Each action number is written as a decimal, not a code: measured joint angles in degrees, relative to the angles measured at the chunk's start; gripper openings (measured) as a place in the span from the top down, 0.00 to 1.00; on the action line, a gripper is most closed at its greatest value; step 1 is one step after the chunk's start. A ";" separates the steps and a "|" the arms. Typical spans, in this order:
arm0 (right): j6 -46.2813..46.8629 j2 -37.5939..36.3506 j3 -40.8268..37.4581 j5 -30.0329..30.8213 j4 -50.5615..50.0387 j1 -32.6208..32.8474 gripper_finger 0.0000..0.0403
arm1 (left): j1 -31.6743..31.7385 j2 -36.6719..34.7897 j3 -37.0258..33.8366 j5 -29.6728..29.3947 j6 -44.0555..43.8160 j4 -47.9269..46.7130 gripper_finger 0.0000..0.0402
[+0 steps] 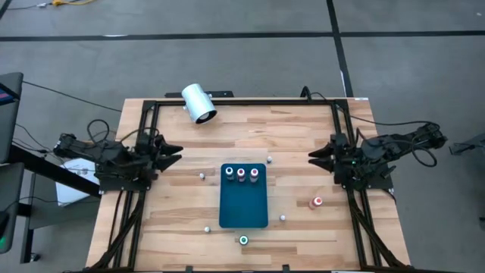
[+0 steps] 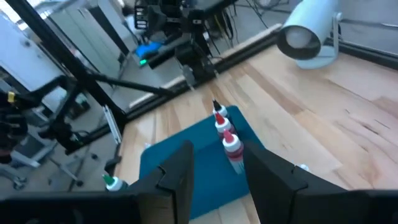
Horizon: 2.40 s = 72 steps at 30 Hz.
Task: Pick & Place food coloring
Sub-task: Put the small purple food coloring bottle into the blue bin
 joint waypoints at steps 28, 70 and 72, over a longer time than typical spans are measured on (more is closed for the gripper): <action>0.26 -1.49 -0.33 0.25 0.20 0.02 0.69 | 5.79 45.20 29.10 6.36 -17.79 -43.44 0.48; 1.36 -1.49 -0.33 -0.20 0.18 0.02 0.69 | 19.06 74.39 29.10 28.17 -22.45 -37.76 0.48; 1.36 -1.49 -0.33 -0.20 0.18 0.02 0.69 | 19.05 74.41 29.10 28.58 -22.65 -38.05 0.48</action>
